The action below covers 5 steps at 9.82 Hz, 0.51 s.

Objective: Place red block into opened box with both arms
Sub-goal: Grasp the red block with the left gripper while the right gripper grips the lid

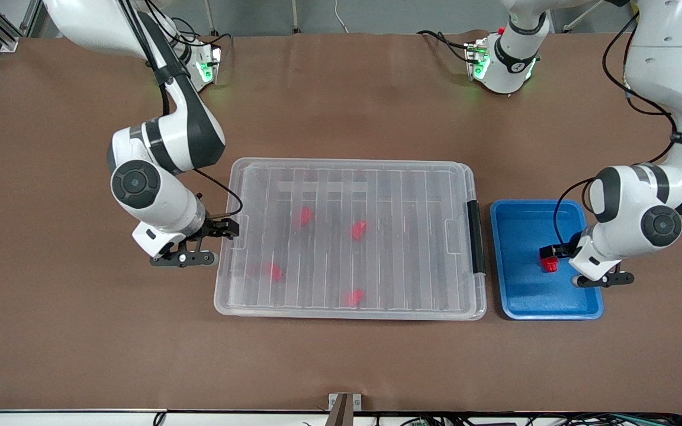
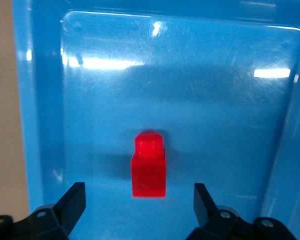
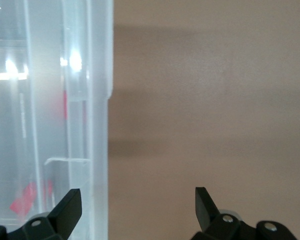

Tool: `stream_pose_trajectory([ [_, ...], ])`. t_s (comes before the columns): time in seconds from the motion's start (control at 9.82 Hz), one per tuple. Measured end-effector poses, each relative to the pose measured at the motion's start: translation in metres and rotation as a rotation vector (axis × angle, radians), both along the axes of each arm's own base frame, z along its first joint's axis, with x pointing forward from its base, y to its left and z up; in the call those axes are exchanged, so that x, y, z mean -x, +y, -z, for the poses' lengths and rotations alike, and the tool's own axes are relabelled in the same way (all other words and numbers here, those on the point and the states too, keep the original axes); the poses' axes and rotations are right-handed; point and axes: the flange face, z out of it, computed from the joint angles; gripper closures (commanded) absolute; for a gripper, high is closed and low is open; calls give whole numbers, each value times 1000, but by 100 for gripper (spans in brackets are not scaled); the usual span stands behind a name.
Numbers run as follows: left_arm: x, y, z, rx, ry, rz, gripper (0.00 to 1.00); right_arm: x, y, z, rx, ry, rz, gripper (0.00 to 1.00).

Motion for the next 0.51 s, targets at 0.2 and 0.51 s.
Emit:
stream_pose_trajectory([
  [0.2, -3, -1, 22, 5, -22, -4, 60, 3, -3, 14, -2, -7, 2, 0],
  [0.51, -7, -5, 28, 4, -38, -68, 99, 3, -8, 17, 0, -11, 8, 0],
])
